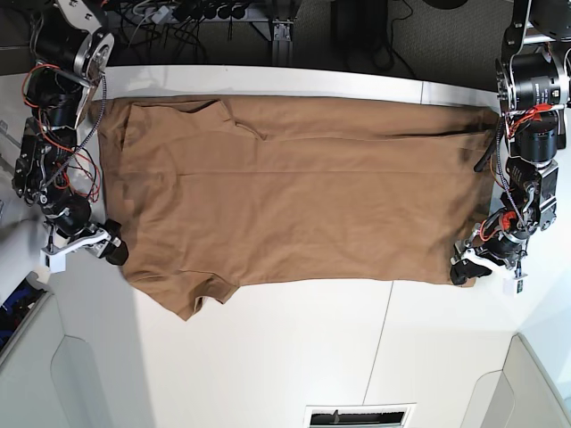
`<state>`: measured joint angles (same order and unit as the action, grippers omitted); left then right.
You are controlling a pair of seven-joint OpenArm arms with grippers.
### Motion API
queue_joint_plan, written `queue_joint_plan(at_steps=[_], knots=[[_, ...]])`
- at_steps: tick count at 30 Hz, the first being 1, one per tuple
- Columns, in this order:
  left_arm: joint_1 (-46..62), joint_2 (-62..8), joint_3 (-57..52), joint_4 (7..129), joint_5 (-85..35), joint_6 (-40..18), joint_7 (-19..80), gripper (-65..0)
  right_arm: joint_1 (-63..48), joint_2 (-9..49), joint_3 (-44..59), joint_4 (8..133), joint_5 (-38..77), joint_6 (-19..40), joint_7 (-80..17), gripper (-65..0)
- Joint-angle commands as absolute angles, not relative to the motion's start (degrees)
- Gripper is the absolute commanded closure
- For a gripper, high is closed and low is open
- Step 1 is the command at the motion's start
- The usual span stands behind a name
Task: Layout the t-shirt on the table in an organized manner, then fold the t-shirt properly
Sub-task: 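Release the fold and grasp the shirt's hem edge with both grippers, then fold the hem edge with both grippers over onto the folded shoulder edge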
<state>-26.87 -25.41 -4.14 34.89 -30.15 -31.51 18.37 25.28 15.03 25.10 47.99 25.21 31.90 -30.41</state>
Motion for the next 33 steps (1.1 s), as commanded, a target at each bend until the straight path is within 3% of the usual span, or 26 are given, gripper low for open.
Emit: queue_joint_plan(at_steps=[1,4,10,15,17,21,33], knots=[[-27.33,-25.58,-4.03,34.92,-28.86,-31.03,21.43,-41.8,26.30,15.07,24.80,48.18,24.88,32.01,-31.42,-36.7],[-27.33,-25.61,-4.03,34.92,-28.82,-31.03,21.45,-38.8,26.30,14.87,24.08,48.18,24.95,32.01,-30.50,-36.7],[-27.33,-25.61,-4.03,34.92,-28.82,-31.05,21.39,-16.9,26.30,14.90,22.83,48.18,24.86,32.01,-30.37,-34.3],[-27.40,-25.85,-4.03,34.94,-28.84,-31.07,21.37,-1.2,26.30,15.44,22.85,48.23,24.86,31.97,-29.98,-6.3],[-27.62,-26.24,-4.03,35.07,-28.88,-32.69,21.41,0.0,26.30,15.64,22.87,48.60,24.84,31.99,-29.52,0.0],[-27.62,-27.20,-4.03,36.45,-29.41,-40.00,22.20,0.0,26.28,16.01,22.85,49.78,24.84,32.64,-30.00,0.0],[-21.06,-34.09,-4.10,51.77,-45.17,-40.00,37.01,0.0,18.09,17.65,22.85,63.42,26.57,33.47,-33.52,0.0]])
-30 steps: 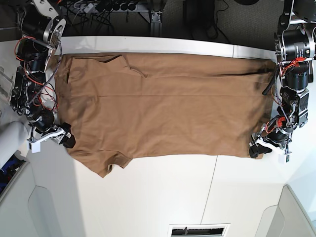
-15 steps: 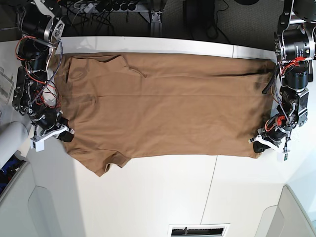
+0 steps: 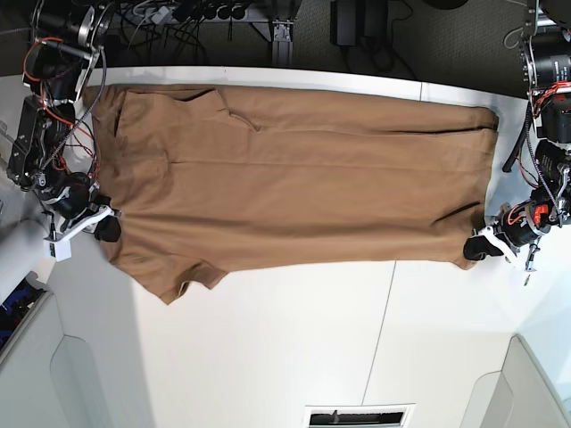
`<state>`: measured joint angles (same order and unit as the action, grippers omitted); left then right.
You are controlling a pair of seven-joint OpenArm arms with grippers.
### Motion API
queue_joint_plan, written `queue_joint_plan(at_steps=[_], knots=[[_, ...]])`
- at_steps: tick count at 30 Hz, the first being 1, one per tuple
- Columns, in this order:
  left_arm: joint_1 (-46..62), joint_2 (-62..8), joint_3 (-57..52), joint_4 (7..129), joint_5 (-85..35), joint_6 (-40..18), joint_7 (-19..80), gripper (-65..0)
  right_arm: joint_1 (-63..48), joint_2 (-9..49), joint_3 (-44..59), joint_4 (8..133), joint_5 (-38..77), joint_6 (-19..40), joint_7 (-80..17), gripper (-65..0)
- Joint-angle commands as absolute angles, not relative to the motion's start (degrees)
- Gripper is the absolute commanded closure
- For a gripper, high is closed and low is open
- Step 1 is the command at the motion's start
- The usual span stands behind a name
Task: Layout the t-shirt on the table in an organized manner, then fold the t-shirt properly
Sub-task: 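Fold the hem edge with both grippers over onto the folded shoulder edge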
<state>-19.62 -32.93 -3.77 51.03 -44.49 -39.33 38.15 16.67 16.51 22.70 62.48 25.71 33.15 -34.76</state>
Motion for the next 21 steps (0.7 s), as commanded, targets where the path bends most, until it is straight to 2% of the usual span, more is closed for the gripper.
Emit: queue_joint_plan(at_steps=[1,9,15,21], knots=[[-19.75,-34.92,-4.10,54.17,-46.76,-40.00,38.04,0.0,16.93,17.69,22.85,65.34,27.11,33.47,-33.67,0.0],[-10.22,-40.27,-4.10,68.16,-53.36,-40.00,45.25,0.0,7.25,20.32,22.90,79.81,32.53,33.45,-37.36,0.0],[-5.26,-42.09,-4.14,70.57,-53.23,-40.00,45.58,0.0,-0.47,21.28,22.92,86.85,32.47,33.43,-37.82,0.0],[-2.70,-42.06,-4.14,70.54,-53.12,-40.00,46.37,0.0,-4.05,21.08,22.90,88.18,32.47,33.23,-40.47,0.0]])
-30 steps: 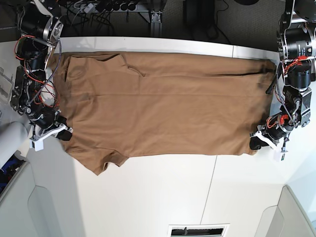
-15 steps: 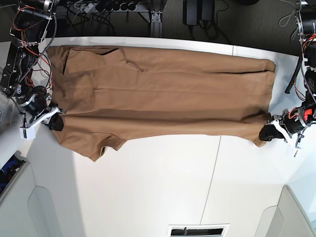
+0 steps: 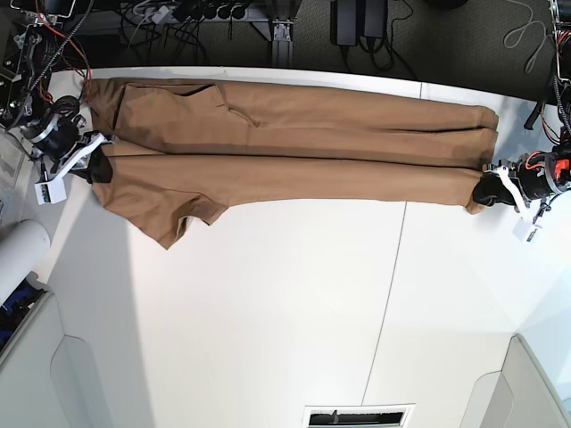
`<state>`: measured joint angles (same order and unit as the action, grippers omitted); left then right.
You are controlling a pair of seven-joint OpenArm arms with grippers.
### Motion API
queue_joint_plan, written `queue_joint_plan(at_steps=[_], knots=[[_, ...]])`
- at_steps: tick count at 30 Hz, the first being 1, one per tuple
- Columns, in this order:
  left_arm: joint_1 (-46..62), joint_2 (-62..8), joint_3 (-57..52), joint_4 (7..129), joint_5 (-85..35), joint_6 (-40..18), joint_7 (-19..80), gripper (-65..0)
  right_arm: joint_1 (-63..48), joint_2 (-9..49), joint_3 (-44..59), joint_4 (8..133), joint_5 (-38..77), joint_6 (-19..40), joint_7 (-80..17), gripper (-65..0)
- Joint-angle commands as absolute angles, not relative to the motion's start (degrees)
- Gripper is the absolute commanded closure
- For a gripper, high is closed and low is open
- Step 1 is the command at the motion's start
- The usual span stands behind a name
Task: Layout the t-shirt on the table in an organized manner, then fold the t-shirt properly
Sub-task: 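Fold the hem edge with both grippers over onto the folded shoulder edge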
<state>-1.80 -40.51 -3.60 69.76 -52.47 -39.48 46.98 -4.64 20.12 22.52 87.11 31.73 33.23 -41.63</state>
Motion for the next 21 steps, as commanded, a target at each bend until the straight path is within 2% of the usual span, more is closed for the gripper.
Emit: queue_joint_plan(at_steps=[1,2,5,6,7,13,21], knots=[[-2.46,-42.04,-4.14,70.54,-53.15,-40.00,46.35,0.0,-4.34,21.10,22.90,88.18,32.82,33.21,-41.19,0.0],[-2.33,-42.04,-4.14,70.54,-53.12,-40.00,46.37,0.0,-4.49,21.08,22.90,88.18,33.30,33.15,-42.04,-1.2],[-2.39,-41.67,-4.14,70.54,-53.15,-40.00,46.24,0.0,-4.49,21.10,22.92,88.18,33.93,32.75,-44.10,-28.9],[-2.42,-41.52,-4.14,70.54,-53.15,-40.00,46.02,0.0,-4.49,21.10,22.92,88.18,33.98,32.75,-44.18,-34.5],[-2.39,-41.41,-4.14,70.54,-53.15,-40.00,45.65,0.0,-4.49,21.10,22.92,88.20,34.13,32.73,-44.18,-36.2],[-2.35,-40.14,-4.14,70.54,-52.69,-40.00,45.69,0.0,-4.34,20.97,27.14,88.20,40.97,31.92,-43.42,-36.1],[-2.35,-39.86,-4.14,70.54,-52.34,-40.00,45.69,0.0,3.64,17.21,29.61,88.09,37.34,31.92,-41.69,-36.1]])
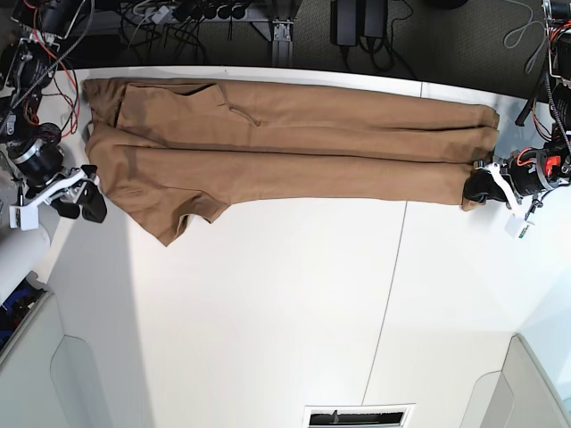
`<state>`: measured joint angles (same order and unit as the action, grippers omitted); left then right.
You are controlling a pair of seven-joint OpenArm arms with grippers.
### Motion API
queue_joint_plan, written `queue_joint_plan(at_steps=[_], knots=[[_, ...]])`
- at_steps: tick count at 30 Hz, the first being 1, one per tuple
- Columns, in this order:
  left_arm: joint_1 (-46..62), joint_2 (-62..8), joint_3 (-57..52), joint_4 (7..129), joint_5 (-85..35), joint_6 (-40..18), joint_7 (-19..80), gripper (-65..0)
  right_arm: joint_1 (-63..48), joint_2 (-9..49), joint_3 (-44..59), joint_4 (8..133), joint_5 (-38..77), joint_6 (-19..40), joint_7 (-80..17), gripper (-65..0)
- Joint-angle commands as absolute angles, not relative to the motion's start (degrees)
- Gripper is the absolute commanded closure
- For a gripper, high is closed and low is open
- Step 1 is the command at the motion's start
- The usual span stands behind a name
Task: Layout the t-shirt on the table in an organized manner, then fold the t-shirt properly
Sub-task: 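Fold the hem edge with both grippers over onto the folded shoulder edge, then grasp the strip's end with the right gripper and fold it inward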
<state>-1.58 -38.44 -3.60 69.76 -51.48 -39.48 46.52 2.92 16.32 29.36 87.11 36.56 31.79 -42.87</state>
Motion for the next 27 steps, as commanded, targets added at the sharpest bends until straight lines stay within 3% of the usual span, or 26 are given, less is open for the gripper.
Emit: queue_joint_plan(at_steps=[1,11,18,20,24,27], knots=[[-2.37,-39.86,-4.14,70.54,-52.31,-40.00,45.69,0.0,4.84,16.49,29.61,87.81,36.05,31.92,-41.54,-36.1],[-2.33,-39.86,-4.14,70.54,-51.64,-40.00,46.30,0.0,13.98,15.09,19.62,69.80,29.17,31.97,-39.05,-36.1],[-2.35,-39.86,-4.14,70.54,-51.64,-40.00,46.13,0.0,12.62,14.83,11.64,69.01,30.79,31.99,-39.53,-35.7],[-2.35,-39.86,-4.14,70.54,-51.62,-40.00,46.15,0.0,12.64,14.20,11.66,69.56,30.39,31.99,-40.01,-28.7],[-2.37,-39.86,-4.14,70.54,-51.66,-40.00,46.11,0.0,12.67,13.19,11.66,71.00,30.41,32.40,-40.97,0.0],[-2.39,-39.86,-4.14,70.54,-51.66,-40.00,46.11,0.0,12.67,13.17,11.66,72.40,30.44,32.38,-41.45,0.0]])
